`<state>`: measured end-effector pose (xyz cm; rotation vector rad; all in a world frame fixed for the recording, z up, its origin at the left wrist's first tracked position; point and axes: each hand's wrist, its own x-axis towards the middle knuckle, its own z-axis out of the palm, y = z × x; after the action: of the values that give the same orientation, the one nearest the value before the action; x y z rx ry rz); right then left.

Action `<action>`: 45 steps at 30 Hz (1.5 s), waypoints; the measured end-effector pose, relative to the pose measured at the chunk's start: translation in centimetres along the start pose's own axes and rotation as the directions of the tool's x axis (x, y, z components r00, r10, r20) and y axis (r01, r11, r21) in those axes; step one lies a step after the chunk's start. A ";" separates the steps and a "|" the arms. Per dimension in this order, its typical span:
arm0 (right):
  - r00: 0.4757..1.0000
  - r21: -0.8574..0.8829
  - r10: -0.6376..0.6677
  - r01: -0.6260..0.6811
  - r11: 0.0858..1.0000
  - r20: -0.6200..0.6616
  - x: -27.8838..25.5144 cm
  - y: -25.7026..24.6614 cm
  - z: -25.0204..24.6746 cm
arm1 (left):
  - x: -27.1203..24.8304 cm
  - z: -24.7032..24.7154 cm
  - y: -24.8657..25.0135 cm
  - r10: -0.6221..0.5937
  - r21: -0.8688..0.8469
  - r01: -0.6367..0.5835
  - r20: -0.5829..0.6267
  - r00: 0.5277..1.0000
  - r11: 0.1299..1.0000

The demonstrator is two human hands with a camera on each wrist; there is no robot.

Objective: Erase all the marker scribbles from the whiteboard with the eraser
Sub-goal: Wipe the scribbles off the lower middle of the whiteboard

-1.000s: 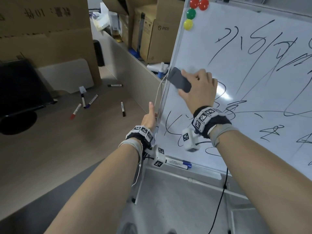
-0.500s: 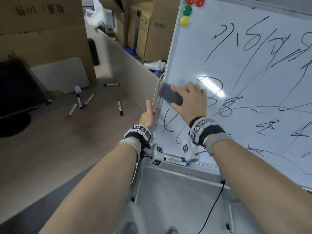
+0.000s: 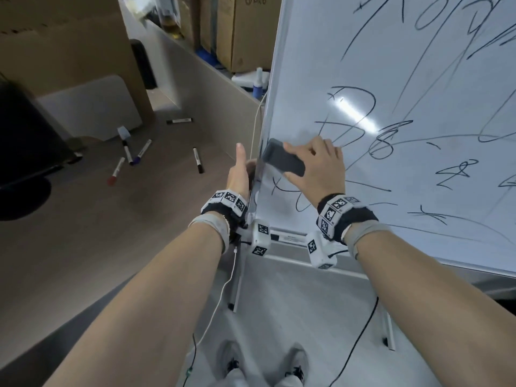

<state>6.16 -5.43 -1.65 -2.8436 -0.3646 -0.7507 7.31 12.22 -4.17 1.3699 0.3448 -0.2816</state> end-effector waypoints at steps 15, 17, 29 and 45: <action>0.987 0.000 0.156 -0.156 0.988 0.037 -1.8 2.9 -1.2 | 1.0 1.5 -1.2 0.126 0.099 -0.103 -0.270 0.955 0.990; 0.989 0.037 0.121 -0.124 0.992 0.087 -3.3 2.7 -0.1 | 1.3 1.8 -1.7 0.172 0.129 -0.138 -0.306 0.936 0.982; 0.987 -0.025 0.154 -0.153 0.988 0.051 -2.8 6.0 -2.8 | 1.9 2.3 -2.3 0.343 0.417 -0.199 -0.304 0.889 0.887; 0.985 -0.003 0.123 -0.123 0.992 0.123 -3.8 11.0 -5.1 | 1.7 3.8 -2.0 0.419 0.662 -0.058 -0.401 0.815 0.747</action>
<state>3.73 -17.78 -0.39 -2.8840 -0.2046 -0.5521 8.34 8.12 -6.03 2.1491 0.5483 0.2599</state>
